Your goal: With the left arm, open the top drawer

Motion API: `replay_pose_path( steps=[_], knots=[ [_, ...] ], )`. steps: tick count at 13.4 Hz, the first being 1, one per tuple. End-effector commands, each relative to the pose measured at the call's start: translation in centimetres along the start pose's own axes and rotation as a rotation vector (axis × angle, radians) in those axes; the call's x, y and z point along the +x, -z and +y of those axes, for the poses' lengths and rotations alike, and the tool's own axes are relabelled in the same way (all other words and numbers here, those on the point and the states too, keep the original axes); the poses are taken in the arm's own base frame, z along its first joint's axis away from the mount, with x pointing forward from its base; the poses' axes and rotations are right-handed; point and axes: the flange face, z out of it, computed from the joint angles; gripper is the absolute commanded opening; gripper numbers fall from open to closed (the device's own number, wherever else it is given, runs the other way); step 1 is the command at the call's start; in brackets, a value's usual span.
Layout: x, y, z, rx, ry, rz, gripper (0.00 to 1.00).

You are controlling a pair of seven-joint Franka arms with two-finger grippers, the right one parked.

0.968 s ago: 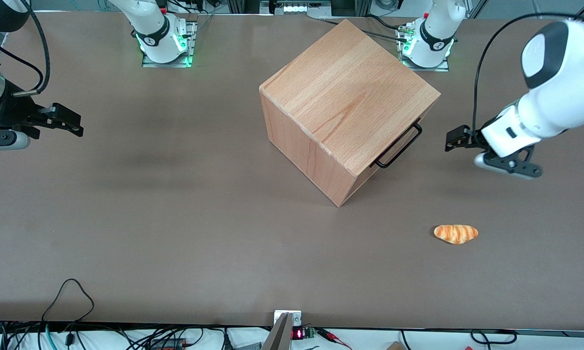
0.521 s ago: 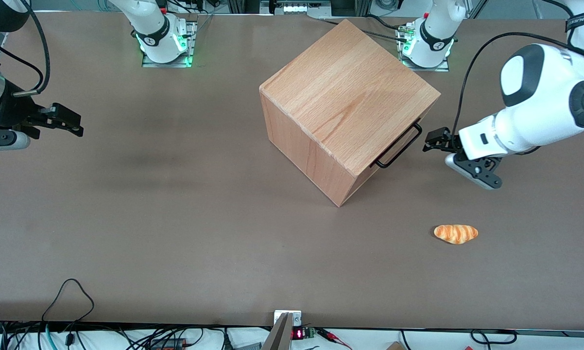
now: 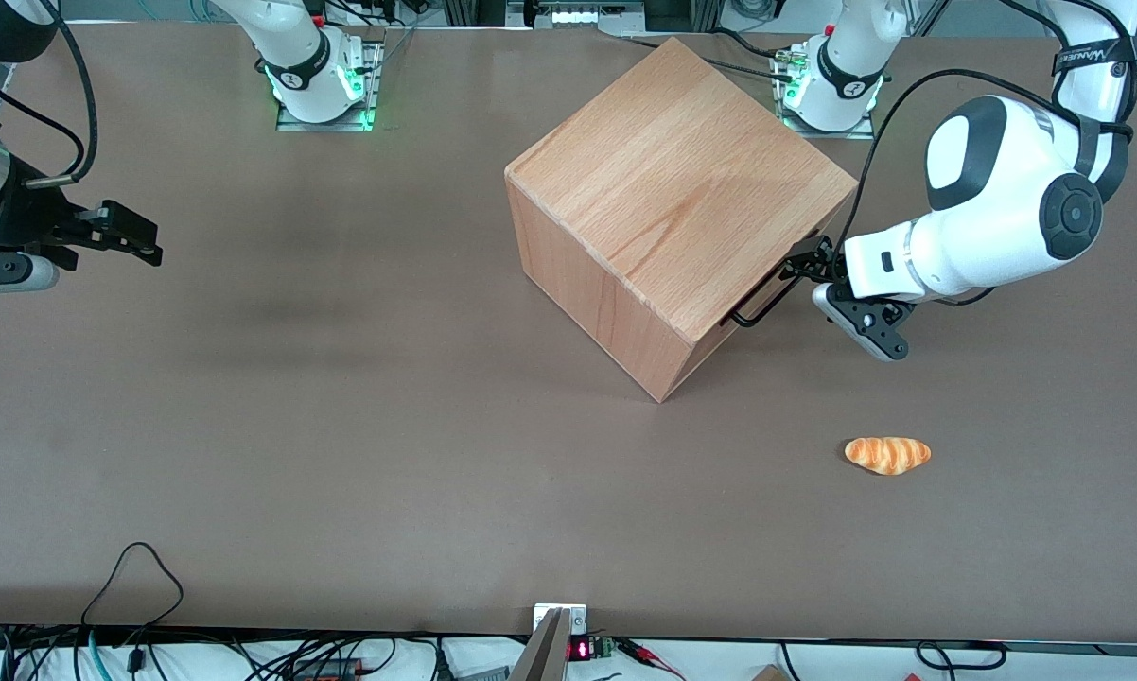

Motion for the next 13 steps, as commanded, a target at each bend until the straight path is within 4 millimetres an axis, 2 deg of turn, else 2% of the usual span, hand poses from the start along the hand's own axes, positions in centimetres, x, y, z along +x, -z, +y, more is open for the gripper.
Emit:
replay_pose_path(
  steps=[1,13],
  knots=[
    [0.1,-0.5,-0.3,-0.028,-0.043,0.034,1.0],
    [0.1,-2.3,-1.4,-0.022,-0.05,0.068,1.0]
  ],
)
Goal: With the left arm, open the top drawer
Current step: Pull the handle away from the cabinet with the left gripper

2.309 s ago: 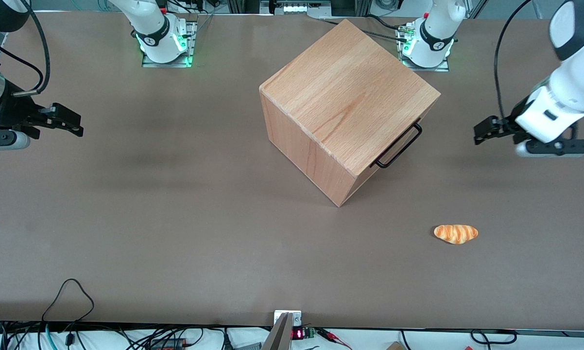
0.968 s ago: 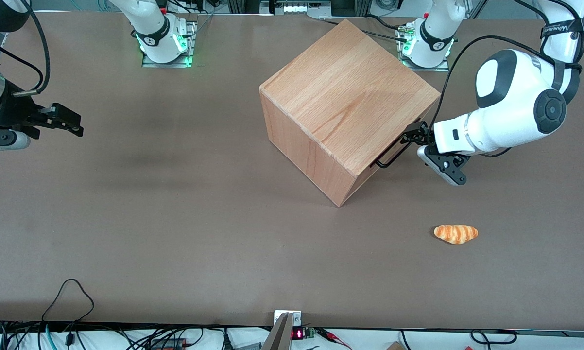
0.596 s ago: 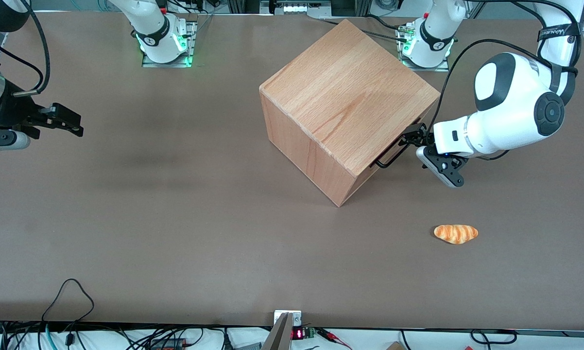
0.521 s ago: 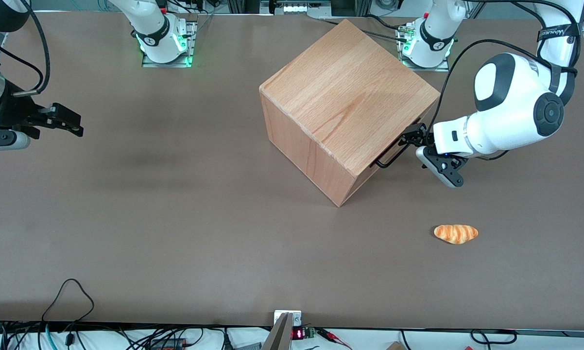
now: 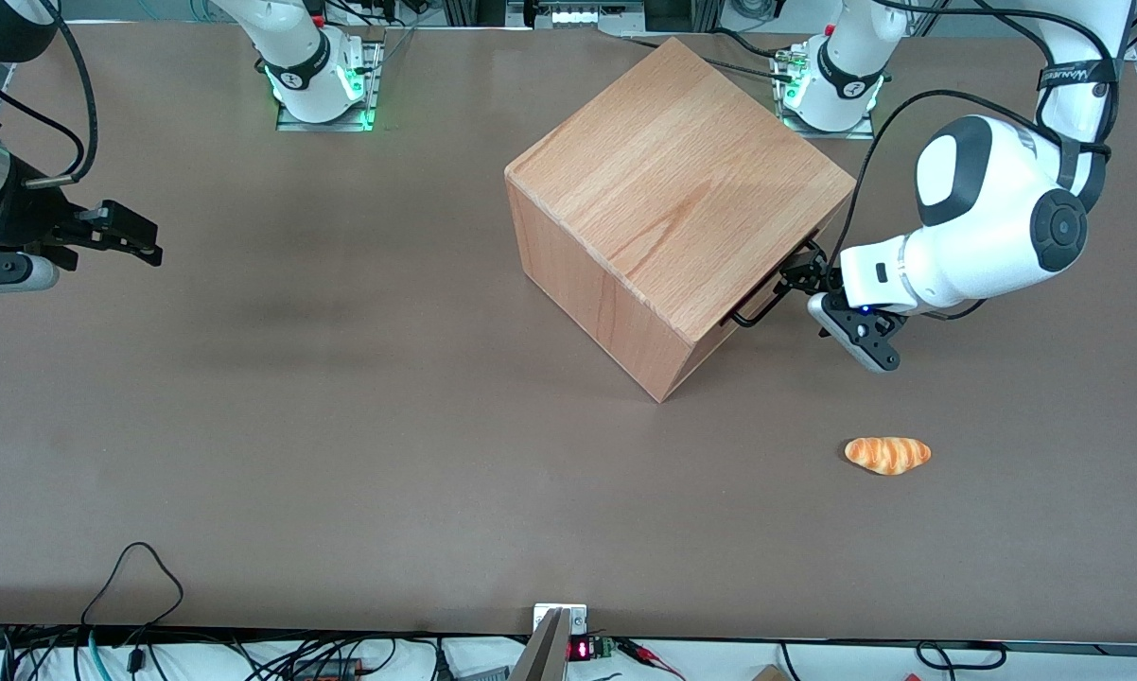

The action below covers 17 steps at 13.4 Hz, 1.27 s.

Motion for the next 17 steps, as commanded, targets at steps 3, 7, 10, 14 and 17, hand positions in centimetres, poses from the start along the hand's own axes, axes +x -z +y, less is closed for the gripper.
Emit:
replay_pose_path(
  steps=[3,7,10,14,17],
  knots=[
    [-0.3,0.0,-0.4,-0.009,-0.007,0.031,1.0],
    [-0.6,1.5,-3.1,0.054,0.024,0.1,0.99],
    [-2.3,3.1,-7.4,0.108,0.094,0.149,0.99],
    [-5.5,6.7,-13.5,0.223,0.191,0.22,0.98],
    [-6.2,8.7,-15.2,0.275,0.219,0.273,0.98]
  ],
)
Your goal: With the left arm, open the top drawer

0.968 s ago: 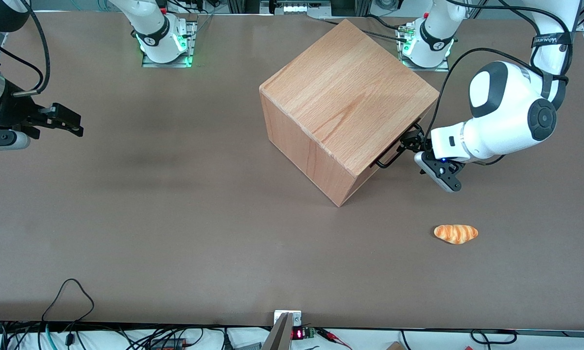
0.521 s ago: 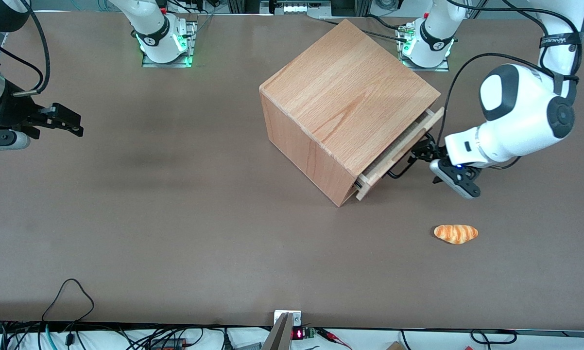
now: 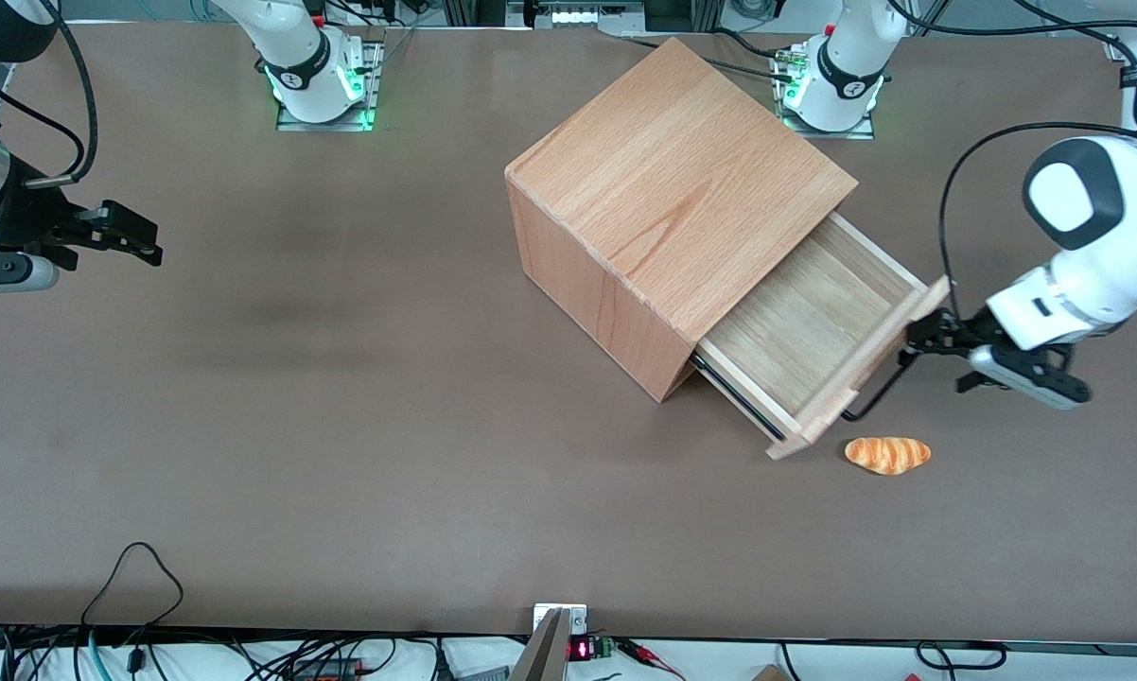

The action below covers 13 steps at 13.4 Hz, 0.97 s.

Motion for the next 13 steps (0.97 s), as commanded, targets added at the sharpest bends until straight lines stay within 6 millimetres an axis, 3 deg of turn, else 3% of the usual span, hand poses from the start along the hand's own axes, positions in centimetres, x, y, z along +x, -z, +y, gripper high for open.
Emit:
replay_pose_path(
  steps=[1,3,6,10,13],
  knots=[
    [0.3,1.5,-1.8,0.043,-0.002,0.032,0.98],
    [0.3,2.2,-2.2,0.049,0.021,0.044,0.98],
    [2.2,5.9,-1.7,0.057,0.048,0.093,0.99],
    [1.1,10.1,0.2,0.021,0.095,0.045,0.99],
    [-0.7,14.4,1.5,0.115,0.104,-0.051,0.99]
  ],
)
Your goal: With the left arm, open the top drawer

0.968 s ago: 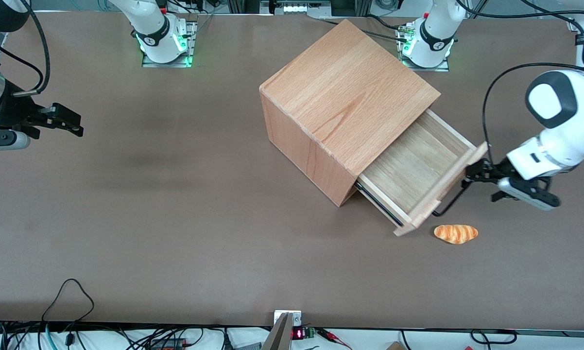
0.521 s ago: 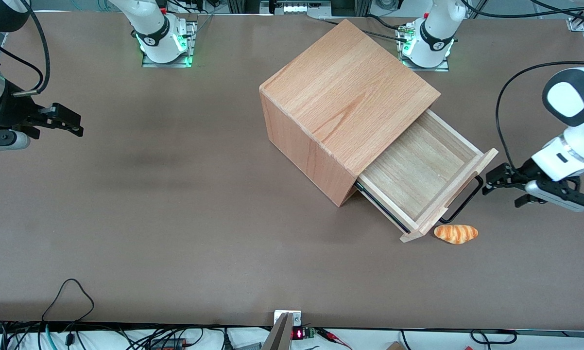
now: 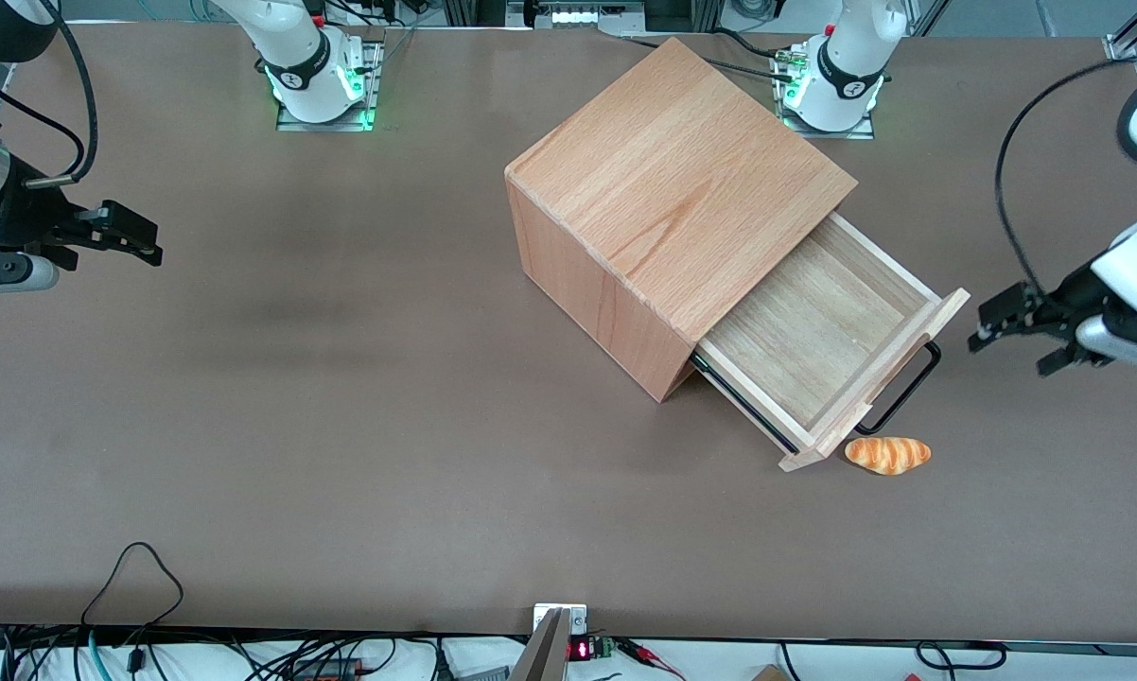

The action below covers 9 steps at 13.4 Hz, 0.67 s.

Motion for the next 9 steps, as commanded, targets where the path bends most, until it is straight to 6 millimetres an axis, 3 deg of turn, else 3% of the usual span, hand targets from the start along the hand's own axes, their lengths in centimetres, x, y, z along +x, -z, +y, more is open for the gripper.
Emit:
replay_pose_path(
  steps=[1,3,9],
  knots=[
    [-2.2,3.9,0.9,0.069,0.048,-0.088,0.99],
    [-3.8,5.2,1.7,0.076,0.153,-0.168,1.0],
    [-5.5,8.7,3.7,0.13,0.142,-0.214,1.0]
  ],
)
